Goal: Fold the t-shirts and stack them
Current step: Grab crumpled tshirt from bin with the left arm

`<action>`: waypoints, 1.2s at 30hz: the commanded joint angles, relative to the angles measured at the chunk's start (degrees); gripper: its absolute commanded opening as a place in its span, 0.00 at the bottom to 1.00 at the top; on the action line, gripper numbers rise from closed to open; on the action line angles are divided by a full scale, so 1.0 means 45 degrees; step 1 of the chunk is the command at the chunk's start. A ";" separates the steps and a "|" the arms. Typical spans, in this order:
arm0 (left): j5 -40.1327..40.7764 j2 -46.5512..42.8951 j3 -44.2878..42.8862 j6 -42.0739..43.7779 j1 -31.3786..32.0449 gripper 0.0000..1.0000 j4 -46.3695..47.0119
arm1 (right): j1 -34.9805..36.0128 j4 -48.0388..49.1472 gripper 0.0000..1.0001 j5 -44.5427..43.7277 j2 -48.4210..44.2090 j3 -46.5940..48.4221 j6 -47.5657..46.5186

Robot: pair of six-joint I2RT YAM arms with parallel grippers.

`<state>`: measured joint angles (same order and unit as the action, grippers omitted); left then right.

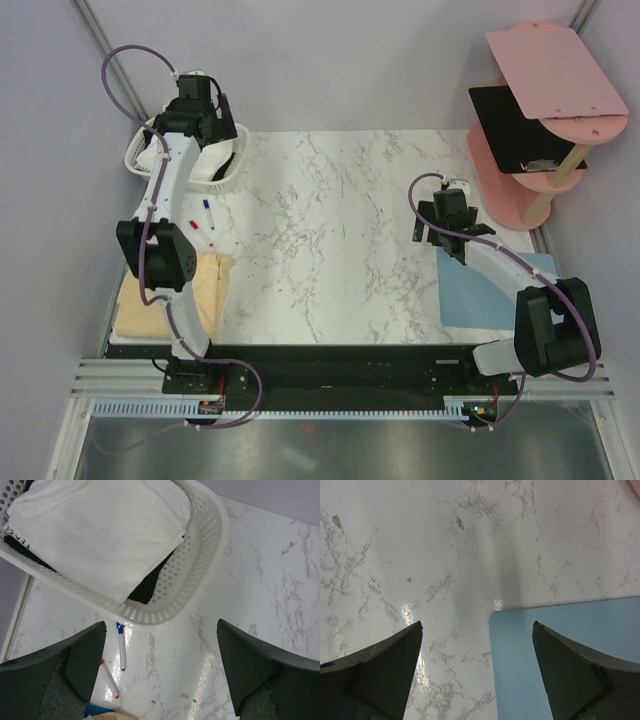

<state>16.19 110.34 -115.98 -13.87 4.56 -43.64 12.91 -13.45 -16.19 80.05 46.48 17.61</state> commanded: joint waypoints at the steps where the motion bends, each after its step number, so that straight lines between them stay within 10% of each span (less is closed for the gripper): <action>1: -0.0315 0.2349 -0.2328 -0.0649 -0.0640 0.98 -0.1182 | 0.0022 0.0548 0.98 -0.0875 0.0433 0.0822 -0.0084; 24: 0.0797 0.7920 -0.5944 -0.1000 -0.1559 0.98 -0.1260 | -0.0017 0.1036 0.98 -0.0739 0.2659 0.2562 -0.0084; 31: 0.0837 0.8116 -0.6120 -0.0961 -0.1677 0.08 -0.1260 | 0.0003 0.1154 0.98 -0.0603 0.2875 0.2503 -0.0006; 36: 0.1072 0.6930 -0.6061 -0.1371 -0.1696 0.02 -0.1221 | -0.0017 0.1193 0.98 -0.0466 0.2817 0.2308 0.0033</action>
<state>19.22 146.65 -140.88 -17.74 -2.74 -49.65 12.91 -9.89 -18.70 92.75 56.51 17.32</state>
